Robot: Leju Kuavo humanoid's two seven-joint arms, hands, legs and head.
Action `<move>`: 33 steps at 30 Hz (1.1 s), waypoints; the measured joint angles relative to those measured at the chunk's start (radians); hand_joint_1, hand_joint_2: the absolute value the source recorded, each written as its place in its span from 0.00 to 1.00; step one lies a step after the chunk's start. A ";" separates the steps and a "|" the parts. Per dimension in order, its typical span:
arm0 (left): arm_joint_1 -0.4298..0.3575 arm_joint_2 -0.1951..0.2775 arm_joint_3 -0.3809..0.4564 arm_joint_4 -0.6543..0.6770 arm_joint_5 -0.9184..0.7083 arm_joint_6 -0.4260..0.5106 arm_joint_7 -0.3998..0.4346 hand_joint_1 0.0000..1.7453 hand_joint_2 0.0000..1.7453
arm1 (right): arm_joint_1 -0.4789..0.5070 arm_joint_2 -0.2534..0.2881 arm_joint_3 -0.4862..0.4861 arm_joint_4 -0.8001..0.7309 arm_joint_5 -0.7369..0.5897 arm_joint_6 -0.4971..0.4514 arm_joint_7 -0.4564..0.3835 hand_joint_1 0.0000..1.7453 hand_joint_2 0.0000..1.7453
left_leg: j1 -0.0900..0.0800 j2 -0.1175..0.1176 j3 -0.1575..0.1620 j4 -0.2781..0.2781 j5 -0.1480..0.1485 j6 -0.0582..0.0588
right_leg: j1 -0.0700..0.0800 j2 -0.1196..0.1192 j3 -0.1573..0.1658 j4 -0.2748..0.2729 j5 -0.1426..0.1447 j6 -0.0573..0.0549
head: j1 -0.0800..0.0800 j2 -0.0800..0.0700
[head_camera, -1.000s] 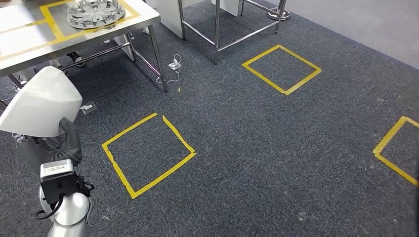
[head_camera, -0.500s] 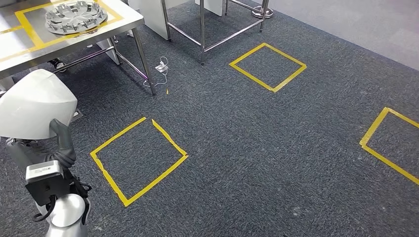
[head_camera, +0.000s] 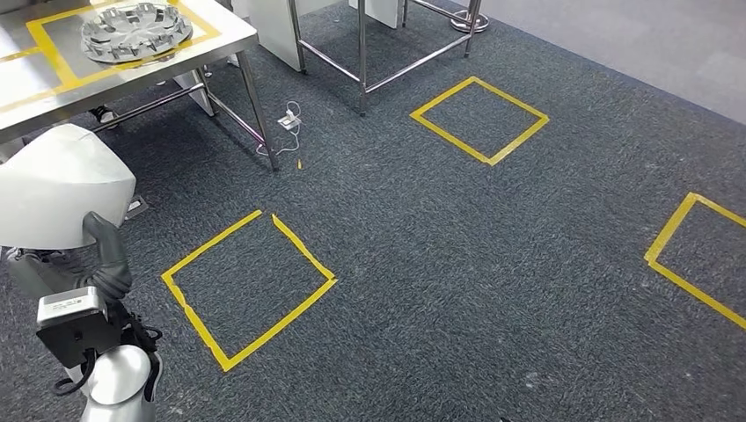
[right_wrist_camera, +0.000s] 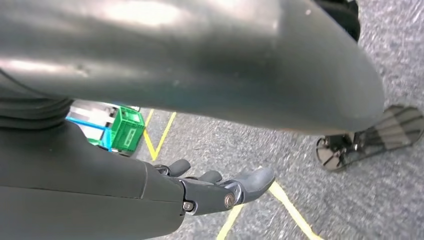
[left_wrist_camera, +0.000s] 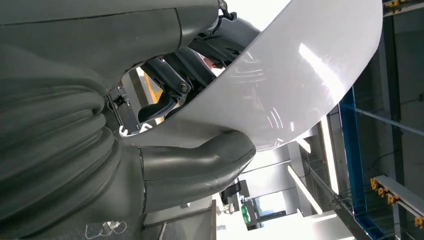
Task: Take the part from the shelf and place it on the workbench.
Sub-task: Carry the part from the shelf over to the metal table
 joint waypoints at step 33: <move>-0.012 0.015 -0.007 0.005 0.008 -0.029 -0.001 1.00 1.00 | 0.005 -0.006 0.015 0.000 0.038 0.038 -0.002 0.00 0.00 | 0.002 -0.006 0.073 0.024 -0.047 -0.019 | -0.006 0.006 -0.005 0.001 0.011 -0.019 | -0.009 0.000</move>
